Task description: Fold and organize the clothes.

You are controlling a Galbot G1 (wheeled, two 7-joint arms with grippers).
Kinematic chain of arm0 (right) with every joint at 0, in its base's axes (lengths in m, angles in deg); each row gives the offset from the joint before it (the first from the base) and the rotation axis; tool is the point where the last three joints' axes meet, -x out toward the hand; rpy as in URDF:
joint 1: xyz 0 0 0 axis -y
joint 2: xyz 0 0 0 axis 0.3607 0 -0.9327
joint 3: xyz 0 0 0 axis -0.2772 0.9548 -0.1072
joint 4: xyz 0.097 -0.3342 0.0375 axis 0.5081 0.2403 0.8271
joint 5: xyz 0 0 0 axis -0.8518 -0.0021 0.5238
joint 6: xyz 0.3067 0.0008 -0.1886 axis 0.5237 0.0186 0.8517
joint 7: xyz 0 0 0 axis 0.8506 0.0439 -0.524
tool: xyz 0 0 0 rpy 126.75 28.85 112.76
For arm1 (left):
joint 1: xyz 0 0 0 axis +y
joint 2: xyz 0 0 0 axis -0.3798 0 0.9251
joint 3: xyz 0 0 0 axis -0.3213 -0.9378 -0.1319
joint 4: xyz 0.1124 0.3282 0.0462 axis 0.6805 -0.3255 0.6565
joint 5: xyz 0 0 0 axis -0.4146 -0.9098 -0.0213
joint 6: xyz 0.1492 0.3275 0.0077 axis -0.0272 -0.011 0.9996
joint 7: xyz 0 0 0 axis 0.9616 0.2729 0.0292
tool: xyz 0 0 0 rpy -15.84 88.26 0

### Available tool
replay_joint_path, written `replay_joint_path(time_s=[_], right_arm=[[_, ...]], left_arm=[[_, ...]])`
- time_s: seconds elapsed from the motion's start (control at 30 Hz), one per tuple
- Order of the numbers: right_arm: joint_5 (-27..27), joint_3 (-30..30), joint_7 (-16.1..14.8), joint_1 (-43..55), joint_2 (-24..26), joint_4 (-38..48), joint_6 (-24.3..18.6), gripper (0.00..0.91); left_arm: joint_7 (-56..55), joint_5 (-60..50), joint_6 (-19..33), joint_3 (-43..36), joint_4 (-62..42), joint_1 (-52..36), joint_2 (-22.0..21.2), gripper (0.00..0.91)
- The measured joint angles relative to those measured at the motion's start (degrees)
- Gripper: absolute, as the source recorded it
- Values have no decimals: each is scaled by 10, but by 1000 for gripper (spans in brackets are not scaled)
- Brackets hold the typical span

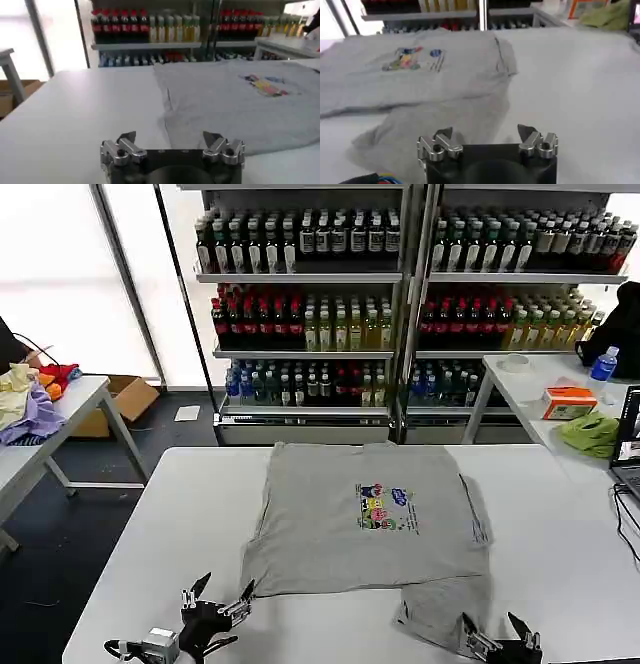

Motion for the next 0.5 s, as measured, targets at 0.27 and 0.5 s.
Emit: replay_joint_path(time_s=[0.27,0.5], right_arm=[[10,16,6,-10,-6,1,-1,0],[8,20,6,-10,-5,6,-6,0]], left_arm=[[-22,12,-8,-29,-29,-23,-1,121],[-31,5,1,-51,-46,-26,-6,30]])
